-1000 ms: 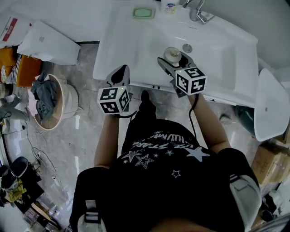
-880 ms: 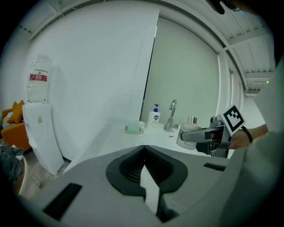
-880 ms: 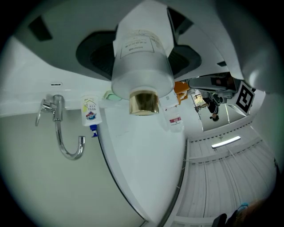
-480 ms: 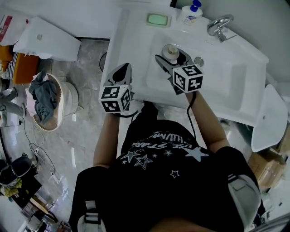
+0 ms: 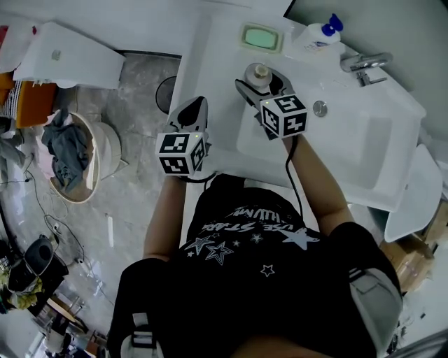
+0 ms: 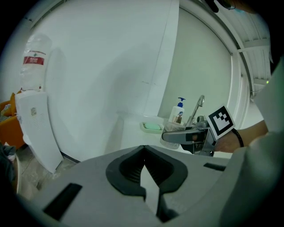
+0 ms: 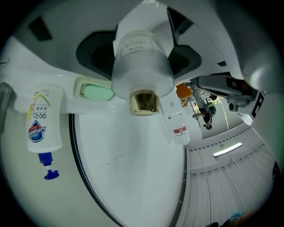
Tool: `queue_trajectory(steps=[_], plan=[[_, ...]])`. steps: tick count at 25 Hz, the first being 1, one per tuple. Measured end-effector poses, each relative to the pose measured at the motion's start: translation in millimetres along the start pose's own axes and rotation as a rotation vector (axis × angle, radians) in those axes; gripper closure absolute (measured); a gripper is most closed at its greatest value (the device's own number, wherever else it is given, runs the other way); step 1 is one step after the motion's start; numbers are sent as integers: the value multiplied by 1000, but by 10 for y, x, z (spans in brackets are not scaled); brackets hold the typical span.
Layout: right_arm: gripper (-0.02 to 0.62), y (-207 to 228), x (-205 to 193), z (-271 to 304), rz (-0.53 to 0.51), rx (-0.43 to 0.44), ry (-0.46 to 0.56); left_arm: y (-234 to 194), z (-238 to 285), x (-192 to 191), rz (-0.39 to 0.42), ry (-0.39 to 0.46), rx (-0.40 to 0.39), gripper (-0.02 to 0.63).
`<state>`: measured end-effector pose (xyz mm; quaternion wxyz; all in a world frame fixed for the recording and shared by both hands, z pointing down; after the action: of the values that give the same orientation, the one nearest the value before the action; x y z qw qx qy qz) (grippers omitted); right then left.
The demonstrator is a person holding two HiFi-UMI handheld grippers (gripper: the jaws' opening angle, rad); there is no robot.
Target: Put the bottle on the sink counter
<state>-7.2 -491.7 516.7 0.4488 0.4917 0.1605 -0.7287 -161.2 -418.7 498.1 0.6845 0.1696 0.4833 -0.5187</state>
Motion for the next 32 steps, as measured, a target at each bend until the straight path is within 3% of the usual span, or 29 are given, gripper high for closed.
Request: queue_trajectory(steps=[13, 20, 26, 32], plan=[[271, 111, 36, 637, -59, 7, 5, -349, 317, -16, -20, -31, -15, 599], [270, 53, 20, 726, -97, 6, -2, -355, 343, -18, -31, -30, -27, 598], [272, 9, -28, 753, -205, -14, -8, -358, 326, -22, -25, -27, -18, 598], [272, 9, -29, 749, -198, -16, -4, -332, 289, -41, -27, -23, -6, 598]])
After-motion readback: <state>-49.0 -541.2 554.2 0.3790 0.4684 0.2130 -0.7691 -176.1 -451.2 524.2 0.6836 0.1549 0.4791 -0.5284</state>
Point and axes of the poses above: the fingertips, and each gripper's own axes: z forward along the fingers, y to its right, x out of its top, the point moved 4 cm from there along -z, backward along the fingers, and after that the axes turned 3 degrees about -x, right-handed, at the moved point
